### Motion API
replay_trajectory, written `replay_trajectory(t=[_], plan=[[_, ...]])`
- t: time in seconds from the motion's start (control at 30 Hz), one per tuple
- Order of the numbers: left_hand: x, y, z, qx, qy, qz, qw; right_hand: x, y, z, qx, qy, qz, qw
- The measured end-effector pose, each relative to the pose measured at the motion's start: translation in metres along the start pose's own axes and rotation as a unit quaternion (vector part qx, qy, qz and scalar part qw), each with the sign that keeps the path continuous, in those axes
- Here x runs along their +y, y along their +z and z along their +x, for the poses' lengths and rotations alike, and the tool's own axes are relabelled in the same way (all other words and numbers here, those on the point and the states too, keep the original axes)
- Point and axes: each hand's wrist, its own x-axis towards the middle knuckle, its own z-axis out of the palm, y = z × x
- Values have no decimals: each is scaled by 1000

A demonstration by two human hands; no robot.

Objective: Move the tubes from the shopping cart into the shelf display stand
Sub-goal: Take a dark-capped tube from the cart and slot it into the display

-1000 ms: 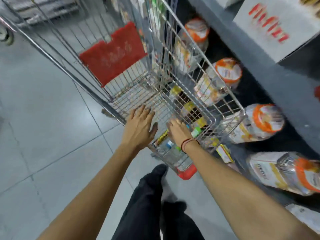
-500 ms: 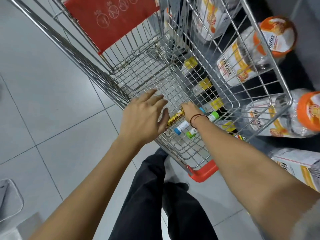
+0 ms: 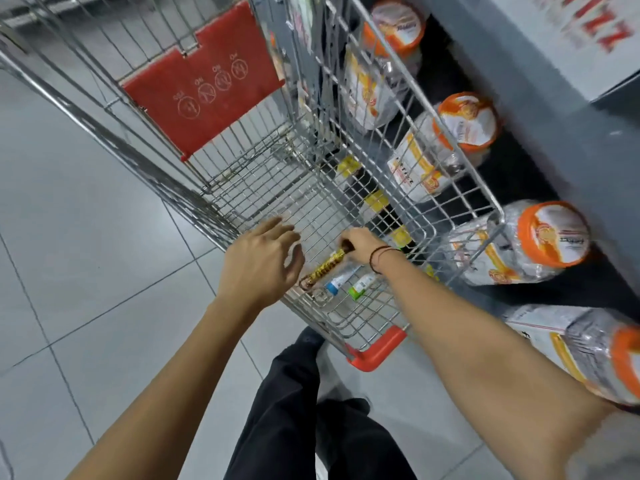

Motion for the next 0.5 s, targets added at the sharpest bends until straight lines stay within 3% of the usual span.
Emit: replay_trajectory(t=[0.3,0.5], plan=[[8,-9,10,-39,24,-24,999,-17,-65,-113,177,-18,107,978],[67,-27,51,-13,92,-36,995,2,-106,-218,302,6,138,943]])
